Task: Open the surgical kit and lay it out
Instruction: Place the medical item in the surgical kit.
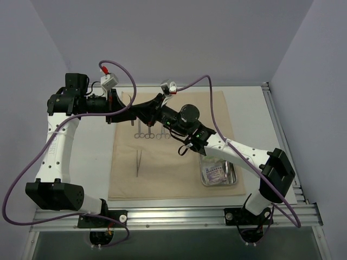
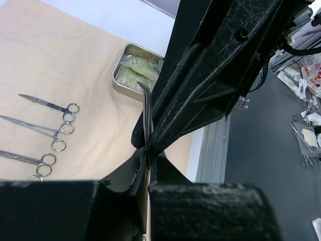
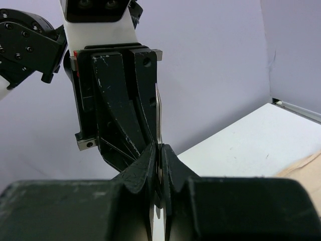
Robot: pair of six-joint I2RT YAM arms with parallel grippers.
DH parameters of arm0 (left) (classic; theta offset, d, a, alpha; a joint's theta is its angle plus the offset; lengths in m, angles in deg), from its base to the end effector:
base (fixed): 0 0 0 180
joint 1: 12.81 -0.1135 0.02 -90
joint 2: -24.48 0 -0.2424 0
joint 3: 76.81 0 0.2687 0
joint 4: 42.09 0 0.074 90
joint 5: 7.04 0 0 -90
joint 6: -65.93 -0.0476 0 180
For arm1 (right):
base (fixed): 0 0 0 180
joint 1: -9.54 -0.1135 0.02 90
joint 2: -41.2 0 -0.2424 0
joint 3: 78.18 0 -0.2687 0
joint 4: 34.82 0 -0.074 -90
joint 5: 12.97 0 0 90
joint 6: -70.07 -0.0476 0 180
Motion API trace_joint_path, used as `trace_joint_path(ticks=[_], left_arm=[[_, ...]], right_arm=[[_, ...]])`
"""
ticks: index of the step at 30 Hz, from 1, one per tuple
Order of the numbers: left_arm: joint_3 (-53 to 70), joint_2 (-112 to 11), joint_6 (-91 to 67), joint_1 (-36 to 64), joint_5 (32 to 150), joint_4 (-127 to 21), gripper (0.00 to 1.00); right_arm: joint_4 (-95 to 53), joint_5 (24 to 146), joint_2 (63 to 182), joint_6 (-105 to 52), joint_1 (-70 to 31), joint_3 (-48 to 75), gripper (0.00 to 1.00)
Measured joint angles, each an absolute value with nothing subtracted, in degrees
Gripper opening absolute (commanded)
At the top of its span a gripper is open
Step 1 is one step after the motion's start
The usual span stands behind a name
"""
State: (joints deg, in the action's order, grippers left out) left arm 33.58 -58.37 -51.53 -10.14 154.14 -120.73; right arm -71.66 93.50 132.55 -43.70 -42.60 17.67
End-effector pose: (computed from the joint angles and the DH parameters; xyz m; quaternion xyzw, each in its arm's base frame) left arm 0.2818 -0.0582 0.4087 0.3864 0.6901 -0.4779 0.3823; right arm 0.2326 0.3212 0.3813 -0.2420 0.4520 0.5830 0.6303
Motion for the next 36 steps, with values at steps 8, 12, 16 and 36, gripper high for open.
trace_joint_path(ticks=[8,12,16,36], left_arm=[[33.6,-58.9,-49.5,-9.7,152.5,-120.3,0.02],[32.8,-58.8,-44.4,-7.9,142.3,-117.7,0.02],[29.9,-58.9,-37.9,-3.0,123.3,-114.3,0.02],[17.0,-74.1,-12.1,15.1,86.6,-113.4,0.02]], right_arm=[[-71.6,94.2,132.4,-45.6,-41.8,18.3,0.27],[-67.3,89.3,132.5,-45.1,-41.7,17.8,0.47],[-62.0,80.5,132.3,-45.5,-42.2,17.7,0.5],[-30.7,43.4,107.4,-67.2,-47.4,36.1,0.48]])
